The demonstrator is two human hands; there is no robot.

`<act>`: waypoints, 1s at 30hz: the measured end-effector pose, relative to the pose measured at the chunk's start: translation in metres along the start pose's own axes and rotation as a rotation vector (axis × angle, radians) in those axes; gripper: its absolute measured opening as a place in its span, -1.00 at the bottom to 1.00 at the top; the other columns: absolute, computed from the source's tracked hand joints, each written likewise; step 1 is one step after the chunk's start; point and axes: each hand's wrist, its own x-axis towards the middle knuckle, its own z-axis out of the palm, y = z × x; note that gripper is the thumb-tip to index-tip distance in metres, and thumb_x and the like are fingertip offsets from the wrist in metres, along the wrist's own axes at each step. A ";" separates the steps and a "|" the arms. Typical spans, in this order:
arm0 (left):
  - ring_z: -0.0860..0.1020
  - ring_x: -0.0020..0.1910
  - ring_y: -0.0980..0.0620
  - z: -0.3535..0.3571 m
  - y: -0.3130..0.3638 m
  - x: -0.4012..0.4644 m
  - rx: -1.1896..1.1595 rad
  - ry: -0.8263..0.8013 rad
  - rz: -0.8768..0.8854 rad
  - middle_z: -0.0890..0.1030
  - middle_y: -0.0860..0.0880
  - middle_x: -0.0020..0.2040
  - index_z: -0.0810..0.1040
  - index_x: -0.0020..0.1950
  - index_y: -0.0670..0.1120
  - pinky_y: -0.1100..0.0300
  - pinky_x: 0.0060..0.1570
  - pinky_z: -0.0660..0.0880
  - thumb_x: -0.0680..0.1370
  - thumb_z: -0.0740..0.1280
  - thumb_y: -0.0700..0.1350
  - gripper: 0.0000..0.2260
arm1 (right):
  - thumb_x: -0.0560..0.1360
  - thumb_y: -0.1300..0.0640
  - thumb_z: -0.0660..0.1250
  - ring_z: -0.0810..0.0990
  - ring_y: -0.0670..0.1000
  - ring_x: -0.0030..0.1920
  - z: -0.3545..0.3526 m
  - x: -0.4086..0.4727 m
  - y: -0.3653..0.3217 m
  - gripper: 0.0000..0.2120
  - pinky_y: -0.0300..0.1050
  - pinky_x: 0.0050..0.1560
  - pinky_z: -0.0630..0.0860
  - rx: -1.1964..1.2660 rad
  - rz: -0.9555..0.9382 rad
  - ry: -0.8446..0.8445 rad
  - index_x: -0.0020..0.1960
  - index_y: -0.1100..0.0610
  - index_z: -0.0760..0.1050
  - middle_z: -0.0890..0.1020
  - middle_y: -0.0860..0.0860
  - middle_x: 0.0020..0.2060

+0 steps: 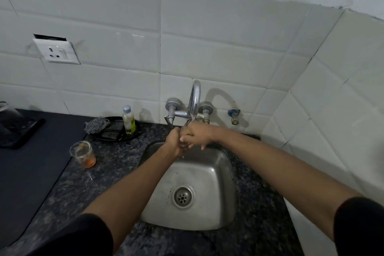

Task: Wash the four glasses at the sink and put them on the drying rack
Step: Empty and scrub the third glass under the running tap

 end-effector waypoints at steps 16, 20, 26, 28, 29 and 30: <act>0.65 -0.14 -0.17 -0.011 -0.004 -0.012 0.002 0.054 0.043 0.61 -0.33 0.03 0.57 0.23 -0.37 0.00 -0.24 0.65 0.64 0.19 -0.06 -0.60 | 0.65 0.03 0.17 0.62 0.10 -0.10 0.023 0.003 -0.004 -0.72 0.09 -0.15 0.69 -0.273 -0.062 0.111 -0.11 0.13 0.55 0.61 0.11 -0.11; 0.60 -0.32 -0.03 -0.009 0.007 -0.021 0.011 0.026 -0.048 0.62 -0.07 -0.23 0.61 -0.02 -0.11 0.15 -0.37 0.58 0.66 0.12 -0.02 -0.68 | 0.66 0.02 0.22 0.61 0.14 0.14 0.036 0.005 0.005 -0.73 0.13 0.08 0.61 -0.718 -0.148 0.032 0.18 0.15 0.60 0.62 0.13 0.16; 0.63 -0.32 -0.05 -0.004 0.003 -0.014 -0.022 0.020 -0.020 0.60 -0.14 -0.26 0.58 -0.10 -0.22 0.13 -0.29 0.59 0.64 0.08 -0.15 -0.68 | 0.64 0.19 0.26 0.69 0.11 -0.05 0.040 0.006 -0.010 -0.85 -0.02 -0.26 0.69 -0.025 0.065 0.072 0.11 0.17 0.60 0.64 0.12 0.01; 0.63 -0.19 -0.09 -0.004 0.004 -0.009 -0.004 -0.002 -0.065 0.62 -0.16 -0.14 0.58 0.05 -0.20 0.07 -0.25 0.60 0.66 0.08 -0.12 -0.70 | 0.60 0.29 0.28 0.62 0.04 -0.11 0.032 0.001 -0.006 -0.88 0.00 -0.13 0.62 -0.256 0.022 0.031 0.07 0.21 0.58 0.60 0.06 -0.05; 0.64 -0.17 -0.12 -0.002 0.005 -0.010 0.016 0.000 -0.079 0.64 -0.17 -0.12 0.56 0.07 -0.20 0.05 -0.26 0.60 0.69 0.05 -0.10 -0.67 | 0.59 0.30 0.29 0.57 0.01 -0.09 0.028 -0.003 -0.005 -0.88 -0.01 -0.06 0.58 -0.420 -0.005 0.025 0.10 0.22 0.56 0.57 0.03 -0.03; 0.66 -0.21 -0.13 -0.002 0.007 -0.009 0.030 -0.007 -0.091 0.66 -0.18 -0.15 0.55 0.05 -0.22 0.05 -0.31 0.61 0.72 0.00 -0.10 -0.63 | 0.60 0.28 0.28 0.57 0.02 -0.05 0.026 -0.004 0.000 -0.85 -0.03 -0.02 0.57 -0.573 -0.073 0.050 0.14 0.21 0.55 0.56 0.03 0.01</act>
